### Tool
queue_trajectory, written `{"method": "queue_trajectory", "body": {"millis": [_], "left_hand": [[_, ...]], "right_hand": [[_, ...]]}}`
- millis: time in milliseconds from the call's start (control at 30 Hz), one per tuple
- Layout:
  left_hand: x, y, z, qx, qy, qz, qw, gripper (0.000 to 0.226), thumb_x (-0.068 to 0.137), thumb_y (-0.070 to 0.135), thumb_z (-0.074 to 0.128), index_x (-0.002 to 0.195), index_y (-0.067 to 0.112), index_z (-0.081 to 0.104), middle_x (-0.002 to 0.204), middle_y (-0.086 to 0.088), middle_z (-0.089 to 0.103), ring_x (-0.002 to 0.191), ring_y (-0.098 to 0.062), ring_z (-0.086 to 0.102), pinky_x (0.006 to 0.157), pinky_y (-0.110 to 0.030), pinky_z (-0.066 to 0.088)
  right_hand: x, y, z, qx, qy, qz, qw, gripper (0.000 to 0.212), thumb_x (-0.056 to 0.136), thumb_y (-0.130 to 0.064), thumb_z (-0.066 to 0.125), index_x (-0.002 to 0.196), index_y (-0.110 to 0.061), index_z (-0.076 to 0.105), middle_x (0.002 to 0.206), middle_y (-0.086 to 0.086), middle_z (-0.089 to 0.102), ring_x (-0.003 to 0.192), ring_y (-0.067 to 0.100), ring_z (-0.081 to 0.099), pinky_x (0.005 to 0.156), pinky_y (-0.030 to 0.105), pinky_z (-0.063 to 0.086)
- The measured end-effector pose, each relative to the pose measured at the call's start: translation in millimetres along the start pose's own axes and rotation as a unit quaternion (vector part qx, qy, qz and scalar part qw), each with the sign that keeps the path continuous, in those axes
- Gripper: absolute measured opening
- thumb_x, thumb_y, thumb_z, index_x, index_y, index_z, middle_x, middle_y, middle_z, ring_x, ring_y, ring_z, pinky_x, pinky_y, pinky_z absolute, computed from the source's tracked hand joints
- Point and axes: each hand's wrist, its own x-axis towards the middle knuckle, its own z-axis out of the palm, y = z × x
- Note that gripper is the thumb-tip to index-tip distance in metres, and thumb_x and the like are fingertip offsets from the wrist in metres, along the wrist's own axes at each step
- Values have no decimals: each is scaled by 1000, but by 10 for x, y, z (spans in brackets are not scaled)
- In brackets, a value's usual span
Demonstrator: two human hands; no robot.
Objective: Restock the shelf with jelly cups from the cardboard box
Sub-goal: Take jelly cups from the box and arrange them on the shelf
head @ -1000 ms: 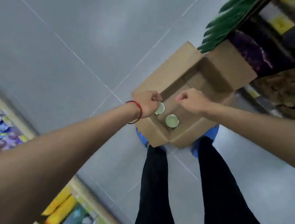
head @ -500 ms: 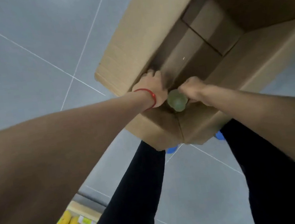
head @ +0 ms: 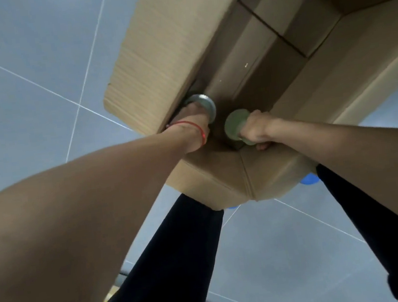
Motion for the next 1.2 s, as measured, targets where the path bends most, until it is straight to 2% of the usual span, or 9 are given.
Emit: {"method": "queue_trajectory", "body": {"millis": [100, 300, 433, 567, 633, 767, 867, 1067, 1200], "left_hand": [[-265, 19, -121, -77, 19, -31, 996, 56, 93, 37, 58, 138, 6, 46, 130, -13, 51, 119, -33, 53, 95, -36, 44], [-1084, 1, -517, -168, 15, -36, 985, 60, 91, 47, 54, 133, 4, 50, 127, -17, 57, 112, -34, 58, 81, -32, 44], [-1656, -40, -945, -209, 35, -9, 977, 48, 95, 42, 49, 118, 2, 60, 118, -18, 65, 109, -34, 60, 83, -32, 43], [-2125, 24, -1336, -258, 13, 2, 966, 27, 91, 26, 56, 108, 5, 56, 85, -12, 61, 72, -28, 59, 59, -26, 46], [-2275, 60, -1466, -305, -39, 11, 952, 37, 88, 15, 63, 121, 4, 52, 101, -12, 59, 68, -20, 60, 46, -19, 47], [-2615, 155, -1521, -392, -113, 4, 913, 48, 79, 4, 71, 124, 8, 55, 128, -14, 60, 110, -23, 65, 85, -26, 55], [-2933, 314, -1496, -423, -151, 26, 893, 30, 83, 0, 70, 108, 12, 59, 112, 0, 69, 109, -14, 64, 103, -29, 46], [-3681, 748, -1422, -454, -146, 118, 871, 44, 80, -17, 61, 109, 15, 60, 104, -3, 66, 103, -16, 61, 93, -27, 50], [-4264, 1051, -1482, -466, -121, 190, 856, 57, 76, -24, 54, 116, 15, 61, 107, -5, 65, 108, -21, 59, 89, -32, 53]], "right_hand": [[-312, 82, -119, 102, 1, 0, 995, 39, 102, -7, 56, 140, 1, 50, 129, 12, 53, 115, 35, 66, 84, 44, 60], [-1166, 196, -245, 276, -22, 26, 960, 49, 96, -3, 65, 142, -7, 48, 143, 11, 47, 129, 28, 56, 85, 33, 59], [-1739, 284, -236, 313, -100, 46, 943, 24, 97, 8, 59, 119, -1, 59, 129, 13, 56, 112, 26, 65, 55, 25, 60], [-2185, 468, -191, 396, -145, 38, 906, 12, 98, 12, 55, 96, 1, 58, 103, 14, 61, 82, 22, 62, 70, 28, 60], [-2417, 533, -206, 444, -149, 31, 883, 14, 99, 13, 52, 93, 1, 57, 91, 13, 60, 79, 21, 62, 80, 32, 59], [-2886, 756, -282, 543, -146, 12, 827, 16, 94, 20, 52, 93, 4, 56, 90, 17, 60, 80, 24, 62, 57, 27, 60], [-3270, 990, -332, 562, -123, -35, 817, 18, 91, 23, 53, 95, 5, 57, 91, 20, 62, 84, 23, 64, 81, 32, 61], [-4027, 1563, -393, 532, -12, -148, 834, 39, 83, 29, 56, 95, -7, 65, 99, 12, 67, 98, 27, 68, 93, 36, 57], [-4478, 1931, -489, 547, 49, -219, 807, 58, 78, 31, 59, 123, -5, 61, 122, 18, 67, 106, 31, 69, 97, 43, 58]]}}
